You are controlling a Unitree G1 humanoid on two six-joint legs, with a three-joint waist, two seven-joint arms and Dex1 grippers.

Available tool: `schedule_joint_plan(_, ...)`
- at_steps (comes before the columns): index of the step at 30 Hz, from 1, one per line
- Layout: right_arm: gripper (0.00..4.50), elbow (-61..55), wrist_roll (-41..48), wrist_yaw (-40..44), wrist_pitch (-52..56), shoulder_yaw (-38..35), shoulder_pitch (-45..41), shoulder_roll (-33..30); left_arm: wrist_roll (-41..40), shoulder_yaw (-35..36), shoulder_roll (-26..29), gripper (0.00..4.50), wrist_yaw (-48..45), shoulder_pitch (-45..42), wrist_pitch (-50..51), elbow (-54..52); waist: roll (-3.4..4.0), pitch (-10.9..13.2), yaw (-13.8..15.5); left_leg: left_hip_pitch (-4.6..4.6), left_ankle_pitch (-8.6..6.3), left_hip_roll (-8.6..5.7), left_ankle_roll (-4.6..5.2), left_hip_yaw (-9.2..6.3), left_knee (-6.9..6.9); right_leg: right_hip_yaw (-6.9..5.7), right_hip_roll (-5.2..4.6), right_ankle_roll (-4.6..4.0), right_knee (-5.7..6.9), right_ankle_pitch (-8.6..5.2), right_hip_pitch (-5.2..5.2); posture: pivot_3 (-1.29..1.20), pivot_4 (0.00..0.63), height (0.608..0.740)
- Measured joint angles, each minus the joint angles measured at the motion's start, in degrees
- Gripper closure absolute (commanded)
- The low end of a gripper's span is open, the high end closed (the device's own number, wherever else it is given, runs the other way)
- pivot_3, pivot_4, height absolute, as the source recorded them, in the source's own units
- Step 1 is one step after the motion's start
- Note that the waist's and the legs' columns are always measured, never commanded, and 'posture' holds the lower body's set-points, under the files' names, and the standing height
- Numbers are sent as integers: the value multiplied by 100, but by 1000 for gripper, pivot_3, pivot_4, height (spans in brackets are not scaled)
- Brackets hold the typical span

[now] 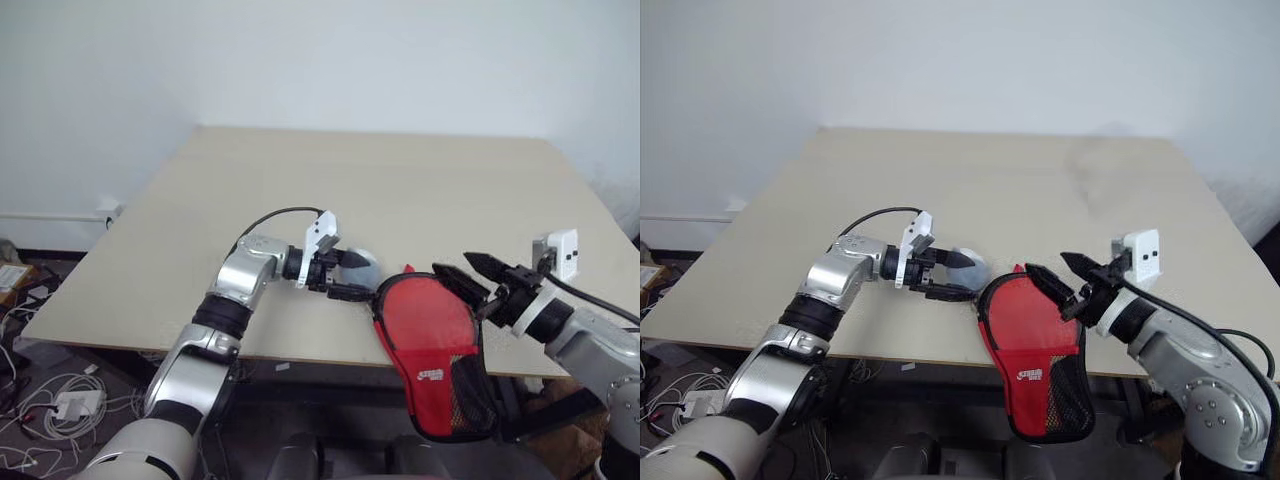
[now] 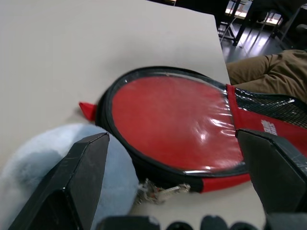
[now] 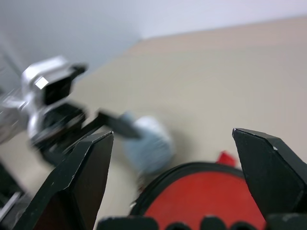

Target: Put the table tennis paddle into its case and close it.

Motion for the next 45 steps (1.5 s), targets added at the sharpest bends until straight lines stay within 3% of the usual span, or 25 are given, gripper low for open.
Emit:
schedule_joint_plan(8, 194, 1003, -410, -310, -373, 91, -600, -106, -520, -13, 530, 0, -60, 734, 943, -1793, 7, -1, 1, 3, 0, 0, 0, 5, 0, 5, -1, -1, 0, 0, 3, 0, 0, 740)
schedule_joint_plan(17, 194, 1905, -922, -213, -369, 999, -1504, -216, -743, -108, 771, 0, 293, 1057, 1533, -2161, 10, 0, -6, 3, 0, 0, 0, 8, -4, 8, 0, -2, 0, 1, -2, 0, 0, 740)
schedule_joint_plan(26, 194, 3109, -1319, -51, -416, 1374, -2845, -176, -873, -554, -352, 0, 760, 797, 1585, -1996, 11, 0, 7, 1, 0, -2, 0, 5, 6, 3, -1, -13, 0, 8, 2, 0, 0, 740)
schedule_joint_plan(31, 194, 3808, -1501, 84, -393, 1467, -3295, -156, -20, -1586, -731, 0, 959, 376, 928, -1308, 19, -3, -5, 2, 0, -4, 0, 10, 1, 8, 0, -27, 0, 17, -1, 0, 0, 740)
schedule_joint_plan(35, 194, 4397, -1791, 306, -456, 1699, -3637, -103, 308, -2139, -862, 0, 985, 394, 888, -1273, 24, -3, -25, 5, 1, -2, 0, 11, -9, 15, 3, -28, 1, 17, -7, 0, 0, 740)
schedule_joint_plan(45, 194, 5537, -2150, 1072, -543, 2207, -4290, 181, 611, -2369, -1008, 0, 1410, 583, 956, -1570, 28, -8, -4, 7, 0, -3, 0, 5, 9, 8, 3, -26, 0, 17, 10, 0, 0, 740)
